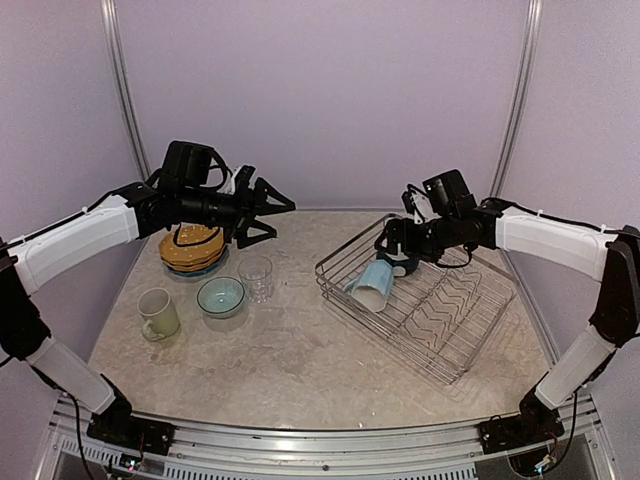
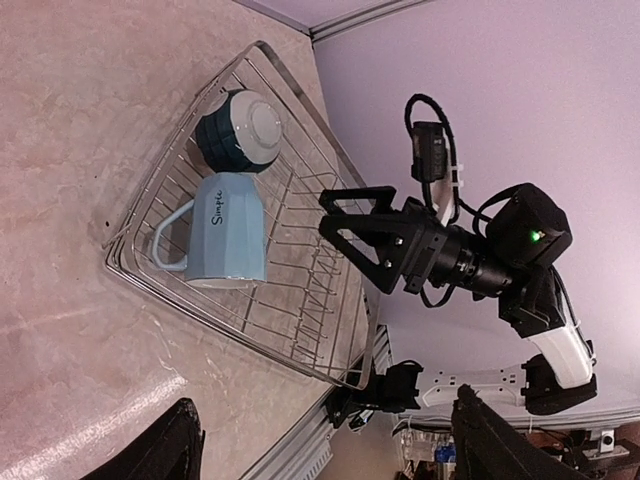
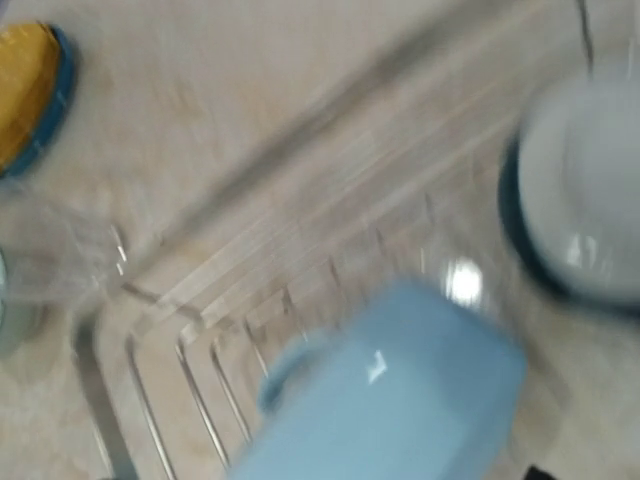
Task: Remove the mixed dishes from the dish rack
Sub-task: Grab the cup from the dish rack.
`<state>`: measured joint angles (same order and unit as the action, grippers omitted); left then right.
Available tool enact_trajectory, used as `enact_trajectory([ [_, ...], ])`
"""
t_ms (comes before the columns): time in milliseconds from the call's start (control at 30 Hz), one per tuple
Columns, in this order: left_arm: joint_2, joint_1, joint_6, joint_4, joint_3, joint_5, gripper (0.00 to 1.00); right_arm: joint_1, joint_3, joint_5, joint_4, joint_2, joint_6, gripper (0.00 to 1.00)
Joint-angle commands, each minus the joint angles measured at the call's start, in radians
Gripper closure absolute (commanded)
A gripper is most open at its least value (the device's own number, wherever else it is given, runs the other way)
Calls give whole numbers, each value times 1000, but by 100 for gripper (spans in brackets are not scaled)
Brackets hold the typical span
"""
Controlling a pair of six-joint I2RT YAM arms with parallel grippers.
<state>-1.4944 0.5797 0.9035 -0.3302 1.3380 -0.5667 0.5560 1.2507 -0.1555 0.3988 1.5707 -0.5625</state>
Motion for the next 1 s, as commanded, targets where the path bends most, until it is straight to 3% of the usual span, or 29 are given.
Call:
enact_trajectory([
  [0,9,11,-42,-15,10,11,18,12,-40,-54,5,57,-256,13],
  [67,2,12,-46,-11,10,4,18,24,26,-9,74,106,-326,7],
  [167,6,12,-54,-10,0,-2,18,39,143,104,218,195,-398,6],
  [600,112,9,-100,-55,-54,45,18,45,159,70,142,385,-495,7],
  [700,123,7,-101,-58,-60,50,18,46,140,29,93,394,-502,10],
  [967,125,4,-95,-61,-56,48,18,41,69,77,-10,279,-491,34],
])
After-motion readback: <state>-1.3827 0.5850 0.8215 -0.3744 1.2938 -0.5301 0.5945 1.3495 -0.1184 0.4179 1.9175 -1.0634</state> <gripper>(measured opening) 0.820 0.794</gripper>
